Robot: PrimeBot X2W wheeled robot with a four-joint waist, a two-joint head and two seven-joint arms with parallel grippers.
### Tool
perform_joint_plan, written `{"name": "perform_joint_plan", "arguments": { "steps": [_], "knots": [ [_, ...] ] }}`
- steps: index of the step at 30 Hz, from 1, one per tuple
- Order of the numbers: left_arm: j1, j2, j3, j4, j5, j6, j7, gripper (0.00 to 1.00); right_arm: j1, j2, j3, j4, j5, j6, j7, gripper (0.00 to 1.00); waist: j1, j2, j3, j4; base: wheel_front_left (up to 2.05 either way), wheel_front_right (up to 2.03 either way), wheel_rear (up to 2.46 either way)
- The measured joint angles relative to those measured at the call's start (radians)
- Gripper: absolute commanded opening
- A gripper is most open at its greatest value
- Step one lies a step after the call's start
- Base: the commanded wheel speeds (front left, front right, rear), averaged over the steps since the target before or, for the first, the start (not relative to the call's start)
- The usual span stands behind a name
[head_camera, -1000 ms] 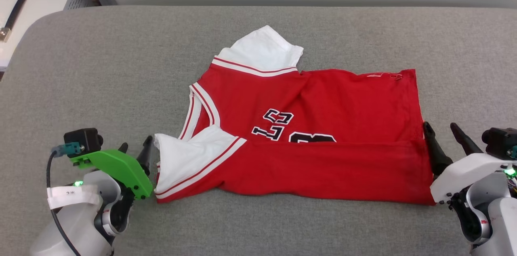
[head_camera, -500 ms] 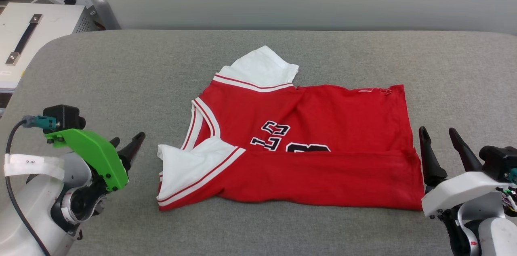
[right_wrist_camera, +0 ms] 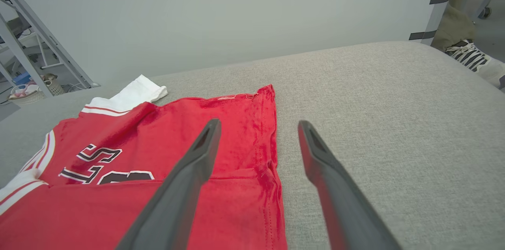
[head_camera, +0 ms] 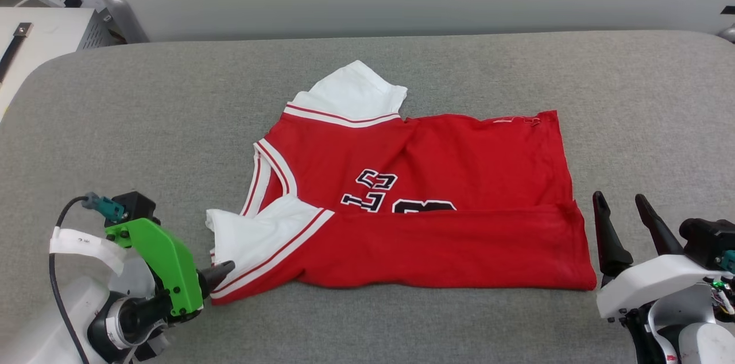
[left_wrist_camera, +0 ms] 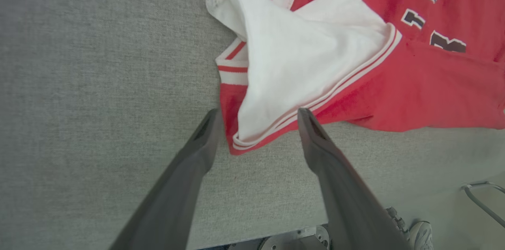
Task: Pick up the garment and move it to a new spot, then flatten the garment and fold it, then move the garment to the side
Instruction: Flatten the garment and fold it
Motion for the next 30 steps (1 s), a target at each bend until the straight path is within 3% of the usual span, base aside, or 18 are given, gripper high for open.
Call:
{"name": "perform_joint_plan", "arguments": {
  "steps": [6,15,16,17,18,26,30],
  "knots": [
    [-0.004,-0.060,-0.029,0.099,-0.002,-0.012,0.013,1.00,0.005,0.005,0.003,-0.007,0.000,0.000,0.012,1.00,0.0000,0.0000,0.021,-0.013,0.00,0.00,0.00],
    [-0.063,-0.104,-0.059,0.248,0.004,-0.084,0.026,1.00,0.004,0.008,-0.016,-0.004,0.030,0.000,0.021,1.00,0.0000,0.0001,0.058,-0.033,0.00,0.00,0.00],
    [-0.068,-0.105,-0.061,0.257,0.008,-0.092,0.028,0.62,0.004,0.009,-0.018,-0.003,0.034,0.000,0.021,1.00,0.0000,0.0001,0.061,-0.035,0.00,0.00,0.00],
    [-0.074,-0.106,-0.062,0.265,0.010,-0.101,0.027,0.36,0.004,0.010,-0.020,-0.002,0.035,0.000,0.022,1.00,0.0000,0.0001,0.065,-0.036,0.00,0.00,0.00],
    [-0.077,-0.106,-0.064,0.270,0.011,-0.105,0.028,0.02,0.004,0.010,-0.021,0.000,0.036,0.000,0.021,1.00,0.0000,0.0001,0.067,-0.037,0.00,0.00,0.00],
    [-0.095,-0.110,-0.084,0.256,0.069,-0.122,-0.019,0.00,0.003,-0.008,-0.057,0.023,0.051,0.000,0.039,1.00,0.0000,0.0000,0.062,-0.028,0.00,0.00,0.00],
    [-0.093,-0.104,-0.091,0.183,0.096,-0.117,-0.050,0.00,0.005,-0.034,-0.077,0.044,0.088,0.000,0.123,1.00,0.0000,0.0000,0.042,-0.021,0.00,0.00,0.00]
  ]
}}
